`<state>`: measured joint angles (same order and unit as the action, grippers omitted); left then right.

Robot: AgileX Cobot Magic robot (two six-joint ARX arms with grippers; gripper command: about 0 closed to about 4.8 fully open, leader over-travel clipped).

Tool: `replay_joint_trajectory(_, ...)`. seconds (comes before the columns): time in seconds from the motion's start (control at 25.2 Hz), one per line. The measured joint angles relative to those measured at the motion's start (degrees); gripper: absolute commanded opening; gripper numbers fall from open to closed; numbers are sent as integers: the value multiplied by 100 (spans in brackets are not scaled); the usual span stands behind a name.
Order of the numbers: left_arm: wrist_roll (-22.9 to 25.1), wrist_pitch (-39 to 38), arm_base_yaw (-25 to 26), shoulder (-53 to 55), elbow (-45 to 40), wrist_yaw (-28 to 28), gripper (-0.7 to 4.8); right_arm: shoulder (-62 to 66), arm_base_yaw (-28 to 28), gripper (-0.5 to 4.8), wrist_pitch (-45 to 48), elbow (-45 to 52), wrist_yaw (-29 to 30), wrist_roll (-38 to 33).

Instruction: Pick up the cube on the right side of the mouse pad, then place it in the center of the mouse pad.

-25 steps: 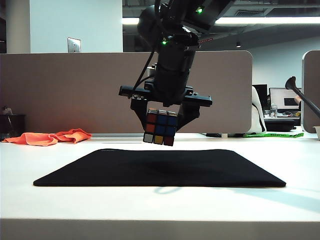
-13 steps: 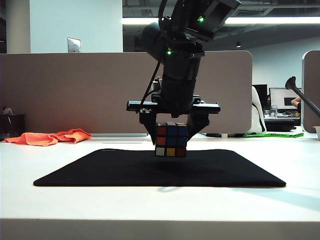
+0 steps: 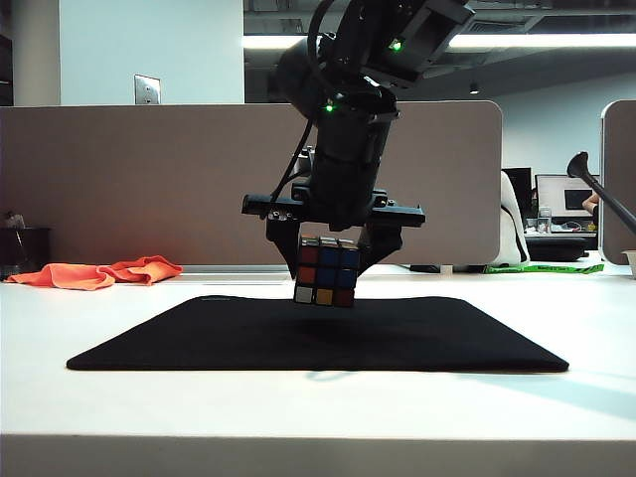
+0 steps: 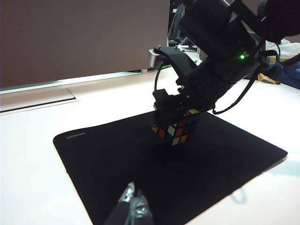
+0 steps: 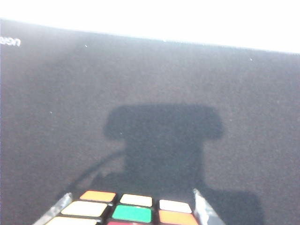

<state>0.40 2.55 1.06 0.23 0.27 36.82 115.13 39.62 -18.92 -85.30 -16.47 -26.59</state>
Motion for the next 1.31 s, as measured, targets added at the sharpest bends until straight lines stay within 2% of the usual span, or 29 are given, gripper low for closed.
replay_joint_trajectory(0.4, -2, 0, 0, 0, 0, -4, -6, 240, 2, 296, 24, 0, 251, -2)
replay_joint_trajectory(0.91, -2, 0, 0, 2, 0, -11, -6, 240, 0, 297, 13, 0, 219, -2)
replay_joint_trajectory(1.03, 0, 0, 0, 2, 0, -13, -6, 243, 0, 328, 13, 0, 199, -2)
replay_joint_trajectory(1.23, -2, 0, 0, 2, 0, -13, -6, 243, 2, 329, 11, 0, 168, -2)
replay_joint_trajectory(1.31, -2, 0, 0, 2, 0, -13, -6, 240, 0, 382, 15, 0, 168, -2)
